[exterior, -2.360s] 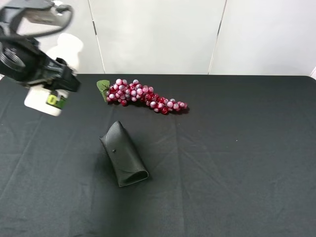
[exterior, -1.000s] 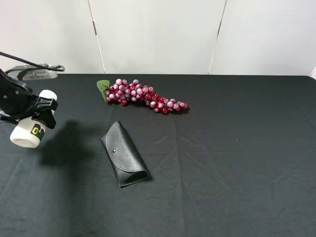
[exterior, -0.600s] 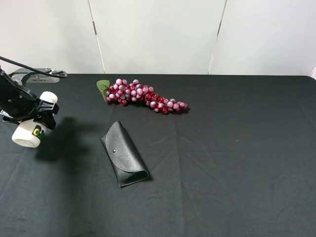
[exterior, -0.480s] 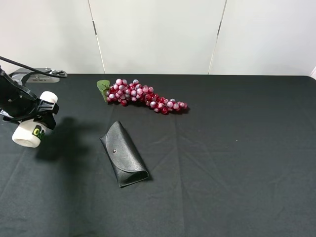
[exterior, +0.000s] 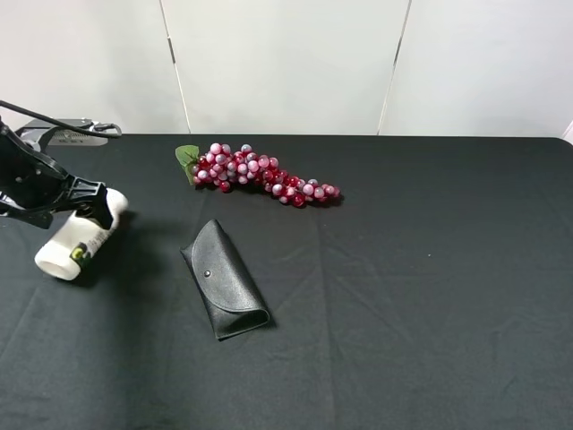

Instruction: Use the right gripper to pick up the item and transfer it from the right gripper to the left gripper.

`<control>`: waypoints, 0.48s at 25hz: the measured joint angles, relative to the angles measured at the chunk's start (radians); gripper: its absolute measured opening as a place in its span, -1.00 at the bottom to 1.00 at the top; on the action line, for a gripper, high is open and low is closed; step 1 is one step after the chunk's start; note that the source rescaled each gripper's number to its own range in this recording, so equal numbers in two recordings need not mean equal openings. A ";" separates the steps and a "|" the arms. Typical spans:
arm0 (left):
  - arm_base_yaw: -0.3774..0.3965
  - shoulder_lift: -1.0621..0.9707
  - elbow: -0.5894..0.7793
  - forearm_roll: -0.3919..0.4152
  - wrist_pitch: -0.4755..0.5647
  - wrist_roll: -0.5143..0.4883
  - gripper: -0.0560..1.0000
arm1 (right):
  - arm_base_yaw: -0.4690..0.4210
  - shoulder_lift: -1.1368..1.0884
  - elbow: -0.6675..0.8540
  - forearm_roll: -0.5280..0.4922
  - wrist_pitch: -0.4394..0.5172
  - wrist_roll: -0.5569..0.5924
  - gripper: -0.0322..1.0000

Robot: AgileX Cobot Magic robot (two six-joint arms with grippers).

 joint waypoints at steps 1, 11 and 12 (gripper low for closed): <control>0.000 0.000 0.000 0.000 -0.008 0.000 0.83 | 0.000 0.000 0.000 0.000 0.000 0.000 1.00; 0.000 -0.044 0.000 0.000 0.034 0.000 0.99 | 0.000 0.000 0.000 0.000 0.000 0.000 1.00; 0.000 -0.067 0.000 0.000 0.050 0.000 0.99 | 0.000 0.000 0.000 0.000 0.000 0.000 1.00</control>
